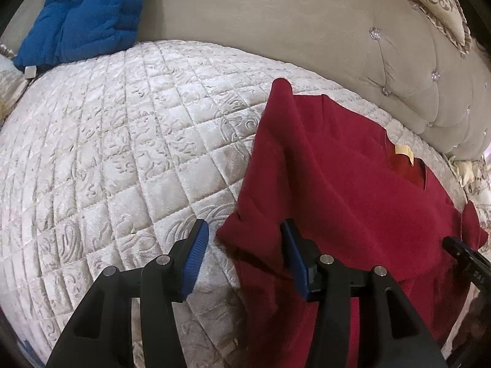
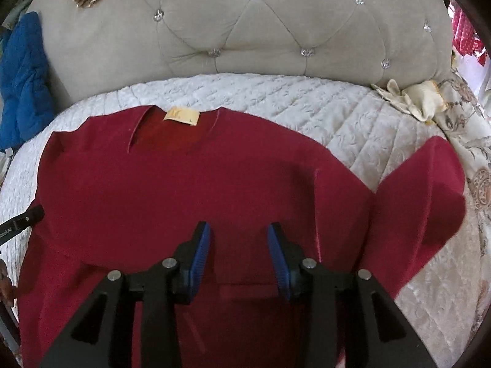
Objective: Fold small clothes
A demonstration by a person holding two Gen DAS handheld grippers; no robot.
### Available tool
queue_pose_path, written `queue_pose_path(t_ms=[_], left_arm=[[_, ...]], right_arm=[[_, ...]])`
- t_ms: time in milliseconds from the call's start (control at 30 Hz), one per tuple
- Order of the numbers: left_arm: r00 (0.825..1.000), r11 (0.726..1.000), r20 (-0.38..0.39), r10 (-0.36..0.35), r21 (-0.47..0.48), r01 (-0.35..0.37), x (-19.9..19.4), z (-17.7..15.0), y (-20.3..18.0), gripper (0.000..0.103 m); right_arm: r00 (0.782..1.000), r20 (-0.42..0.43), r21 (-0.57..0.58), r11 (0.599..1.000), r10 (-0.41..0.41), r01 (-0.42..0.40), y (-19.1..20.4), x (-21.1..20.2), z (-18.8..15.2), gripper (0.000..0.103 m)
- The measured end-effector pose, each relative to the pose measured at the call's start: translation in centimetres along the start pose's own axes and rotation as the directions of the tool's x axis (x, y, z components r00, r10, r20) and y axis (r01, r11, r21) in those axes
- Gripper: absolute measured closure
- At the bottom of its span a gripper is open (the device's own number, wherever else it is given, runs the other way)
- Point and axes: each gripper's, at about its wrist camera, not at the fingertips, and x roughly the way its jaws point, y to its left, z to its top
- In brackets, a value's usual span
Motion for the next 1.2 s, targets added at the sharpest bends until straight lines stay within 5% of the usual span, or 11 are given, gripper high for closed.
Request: queue_pose_path(t_ms=[467, 767, 967, 1200], left_arm=[[0.999, 0.999, 0.037, 0.007, 0.047, -0.008, -4.6, -0.6, -2.3, 0.075], [0.997, 0.992, 0.002, -0.075, 0.099, 0.075, -4.7, -1.6, -6.9, 0.073], [0.998, 0.989, -0.041, -0.055, 0.133, 0.06, -2.1, -2.5, -8.5, 0.073], [0.999, 0.983, -0.017, -0.042, 0.178, 0.044, -1.6, -3.5, -8.9, 0.065]], right_arm=[[1.0, 0.02, 0.086, 0.996, 0.02, -0.022, -1.8, -1.3, -1.3, 0.056], [0.999, 0.022, 0.072, 0.996, 0.05, -0.051, -1.7, -1.7, -1.9, 0.044], [0.989, 0.105, 0.17, 0.978, 0.106, -0.123, -7.2, -5.7, -2.3, 0.044], [0.981, 0.193, 0.402, 0.911, 0.013, -0.092, -17.8, -8.2, -0.2, 0.036]])
